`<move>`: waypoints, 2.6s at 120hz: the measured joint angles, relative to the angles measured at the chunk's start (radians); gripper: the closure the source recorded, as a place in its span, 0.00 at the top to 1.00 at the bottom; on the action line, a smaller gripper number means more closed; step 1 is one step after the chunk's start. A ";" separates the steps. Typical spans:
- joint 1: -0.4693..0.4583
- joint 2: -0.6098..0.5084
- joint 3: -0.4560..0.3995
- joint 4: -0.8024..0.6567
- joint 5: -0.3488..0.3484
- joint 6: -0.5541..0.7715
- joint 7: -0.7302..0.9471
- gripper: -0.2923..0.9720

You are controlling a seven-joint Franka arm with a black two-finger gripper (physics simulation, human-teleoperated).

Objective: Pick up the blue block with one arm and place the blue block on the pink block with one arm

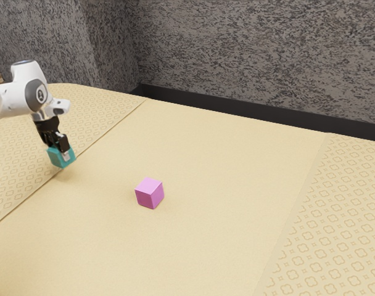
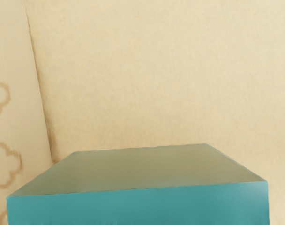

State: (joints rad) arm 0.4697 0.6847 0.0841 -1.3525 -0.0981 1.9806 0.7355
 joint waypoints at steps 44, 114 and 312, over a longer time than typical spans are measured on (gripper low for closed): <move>-0.005 -0.163 -0.216 -0.168 0.052 -0.016 -0.127 0.52; -0.028 -0.238 -0.469 -0.320 0.189 0.007 -0.582 0.51; -0.029 -0.244 -0.576 -0.426 0.307 0.159 -0.850 0.52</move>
State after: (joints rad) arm 0.4404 0.4407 -0.4919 -1.7783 0.2094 2.1398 -0.1148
